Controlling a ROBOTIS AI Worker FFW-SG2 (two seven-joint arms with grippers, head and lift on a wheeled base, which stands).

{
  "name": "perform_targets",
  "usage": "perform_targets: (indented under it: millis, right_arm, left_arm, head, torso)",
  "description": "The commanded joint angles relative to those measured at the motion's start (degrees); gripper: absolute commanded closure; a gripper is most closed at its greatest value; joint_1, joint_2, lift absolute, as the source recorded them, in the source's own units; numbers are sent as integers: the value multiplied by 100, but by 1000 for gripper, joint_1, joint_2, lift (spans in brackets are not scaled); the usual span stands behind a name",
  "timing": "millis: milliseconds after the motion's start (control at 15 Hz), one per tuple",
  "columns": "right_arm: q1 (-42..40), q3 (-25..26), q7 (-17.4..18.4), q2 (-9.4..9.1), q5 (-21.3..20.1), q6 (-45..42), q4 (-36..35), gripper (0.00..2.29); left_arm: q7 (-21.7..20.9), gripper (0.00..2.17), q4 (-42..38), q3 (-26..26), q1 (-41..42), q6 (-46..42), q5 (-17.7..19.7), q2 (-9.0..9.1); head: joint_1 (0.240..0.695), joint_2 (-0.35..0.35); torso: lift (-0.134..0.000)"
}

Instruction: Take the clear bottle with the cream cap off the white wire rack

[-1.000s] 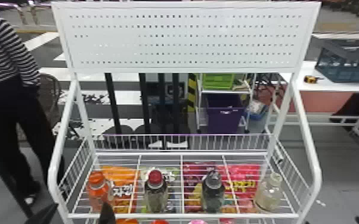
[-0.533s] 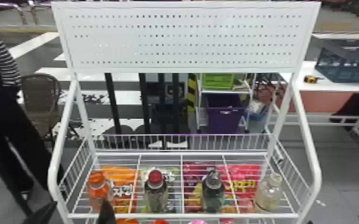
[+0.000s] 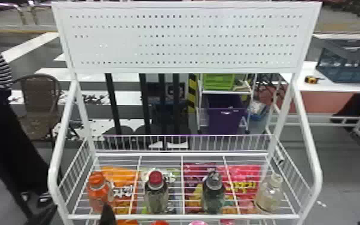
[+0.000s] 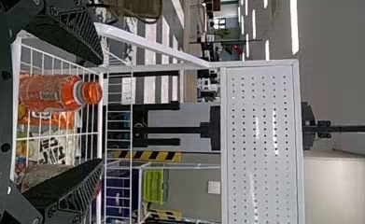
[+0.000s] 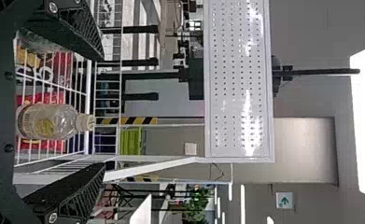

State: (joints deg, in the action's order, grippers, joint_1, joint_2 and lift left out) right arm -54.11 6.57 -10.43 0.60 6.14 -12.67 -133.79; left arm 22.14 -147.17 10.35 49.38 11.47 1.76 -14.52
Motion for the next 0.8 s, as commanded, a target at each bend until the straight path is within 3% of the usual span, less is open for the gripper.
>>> perform_targets:
  millis: [0, 400, 733]
  right_arm:
    - [595, -112, 164, -16, -236, -73, 793, 90]
    - [2449, -287, 392, -8, -411, -90, 3078, 93]
    - [3504, -419, 586, -16, -596, -73, 4274, 97]
  left_arm:
    - [1, 144, 40, 29, 20, -60, -44, -7]
    - [10, 144, 49, 160, 46, -25, -132, -16]
    - [45, 144, 172, 196, 37, -25, -158, -16]
  head:
    - [499, 0]
    - [499, 0]
    - [499, 0]
  torso:
    - [0]
    - [0]
    - [0]
